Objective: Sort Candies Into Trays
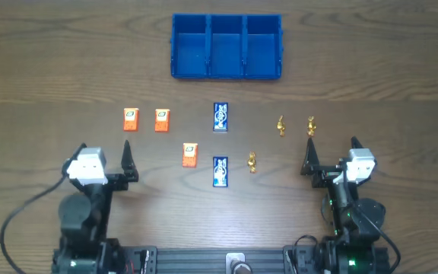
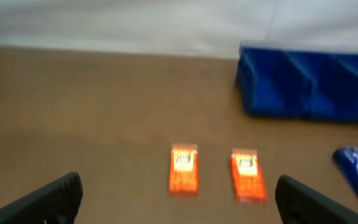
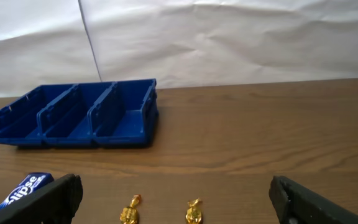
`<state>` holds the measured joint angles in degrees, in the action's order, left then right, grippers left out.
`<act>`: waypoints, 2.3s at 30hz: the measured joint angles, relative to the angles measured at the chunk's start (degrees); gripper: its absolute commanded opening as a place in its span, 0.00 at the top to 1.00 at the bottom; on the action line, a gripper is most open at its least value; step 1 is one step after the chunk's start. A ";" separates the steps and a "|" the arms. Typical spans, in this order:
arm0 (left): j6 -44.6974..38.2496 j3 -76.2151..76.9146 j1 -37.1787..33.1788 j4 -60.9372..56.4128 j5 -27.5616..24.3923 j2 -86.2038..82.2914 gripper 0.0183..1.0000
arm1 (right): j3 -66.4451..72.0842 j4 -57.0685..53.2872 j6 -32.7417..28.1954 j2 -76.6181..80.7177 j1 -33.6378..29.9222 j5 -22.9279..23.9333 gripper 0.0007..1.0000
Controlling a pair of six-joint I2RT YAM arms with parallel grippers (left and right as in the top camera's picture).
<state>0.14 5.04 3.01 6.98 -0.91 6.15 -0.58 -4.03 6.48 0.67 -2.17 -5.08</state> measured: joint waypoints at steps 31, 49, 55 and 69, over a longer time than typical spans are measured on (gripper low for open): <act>-4.52 48.37 -0.02 12.13 -3.28 93.53 0.04 | 0.00 -0.02 0.00 -0.09 0.00 0.61 0.00; -5.81 48.68 -0.76 10.10 -3.48 95.38 0.75 | 0.00 -0.02 0.00 -0.09 0.00 0.61 0.00; -2.80 52.68 -0.50 16.48 -4.02 95.21 0.77 | 0.00 -0.04 0.00 -0.09 0.00 0.59 0.00; 9.51 100.78 19.41 30.16 7.10 102.01 0.79 | 0.00 -0.04 0.00 -0.09 0.00 0.61 0.00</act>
<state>9.65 105.82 22.41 37.15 6.20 108.16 -0.58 -4.08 6.48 0.58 -2.17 -4.47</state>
